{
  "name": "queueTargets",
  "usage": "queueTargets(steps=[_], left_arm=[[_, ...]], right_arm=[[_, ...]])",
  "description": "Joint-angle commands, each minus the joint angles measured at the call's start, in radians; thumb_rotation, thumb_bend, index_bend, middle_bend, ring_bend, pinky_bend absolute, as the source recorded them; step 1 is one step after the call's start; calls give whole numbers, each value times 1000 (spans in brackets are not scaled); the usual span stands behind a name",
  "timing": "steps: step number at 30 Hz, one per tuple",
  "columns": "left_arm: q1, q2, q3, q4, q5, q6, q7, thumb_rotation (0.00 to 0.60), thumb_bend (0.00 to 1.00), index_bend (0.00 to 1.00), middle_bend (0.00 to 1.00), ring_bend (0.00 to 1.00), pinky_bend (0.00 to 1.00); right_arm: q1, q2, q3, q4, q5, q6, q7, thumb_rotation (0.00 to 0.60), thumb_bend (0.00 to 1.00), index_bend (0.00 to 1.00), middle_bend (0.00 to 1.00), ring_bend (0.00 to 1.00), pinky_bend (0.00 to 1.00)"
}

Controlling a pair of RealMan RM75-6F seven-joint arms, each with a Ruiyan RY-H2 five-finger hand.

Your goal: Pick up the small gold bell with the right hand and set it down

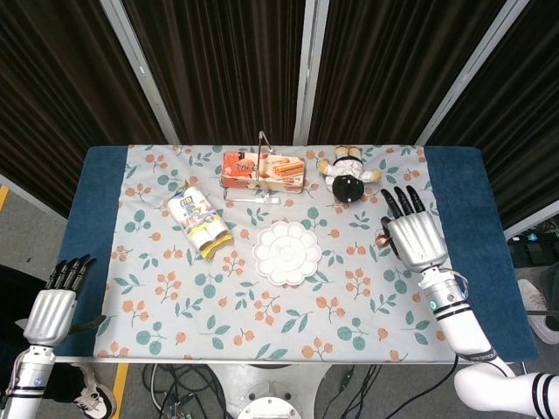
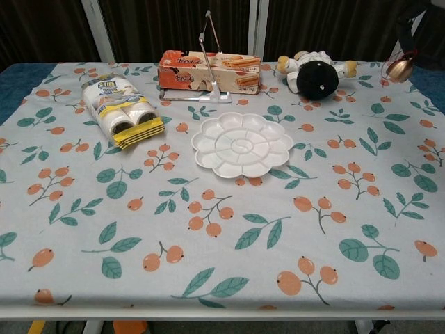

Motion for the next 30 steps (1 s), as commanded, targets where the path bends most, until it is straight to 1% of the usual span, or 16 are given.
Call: queueTargets(steps=[1,4,6,7,9,11,14,19,30], left_arm=[[0,2,-2,-2,-4,0,1,600,38,56,30,0,14],[-2,2,-6,-2,-9,-3,-1,600,38,56,30,0,14],[-4,-1,-3,-3,-4,-5,1,600,38,56,30,0,14],[-4,-1,-1,-3,0,-4,4,600,38,56,30,0,15],[-2,0,1,-5,1,-1,7,600,37,56,30,0,15],[0,2,-2,-6,-5,1,5,600,37,56,30,0,14],[-2,3,-3,-4,-7,-2,0,600,38,56,30,0,14],[-1,-2,2,3,-6,-6,-6,600,38,56,30,0,14],[7,-1,2,21,-5,8,-33,600,38,56,30,0,14]], right_arm=[[-29,-6,11,48,16,28,-51,600,340,670,106,0,0],[-30,11,-16,-19,-19,-40,4,600,341,671,106,0,0],[-30,5,-27,6,-64,-14,-50,600,343,673,105,0,0],[-33,-7,-26,27,-64,2,-75,600,342,673,106,0,0],[-37,-30,-21,50,-10,0,-102,600,334,675,106,0,0],[-37,-42,-29,60,24,-27,-113,600,324,675,104,0,0],[-34,-72,-56,83,35,-59,-144,600,323,677,104,0,0],[-19,-127,-81,127,68,-96,-212,600,322,680,102,0,0],[12,-190,-92,158,128,-121,-303,600,306,677,102,0,0]])
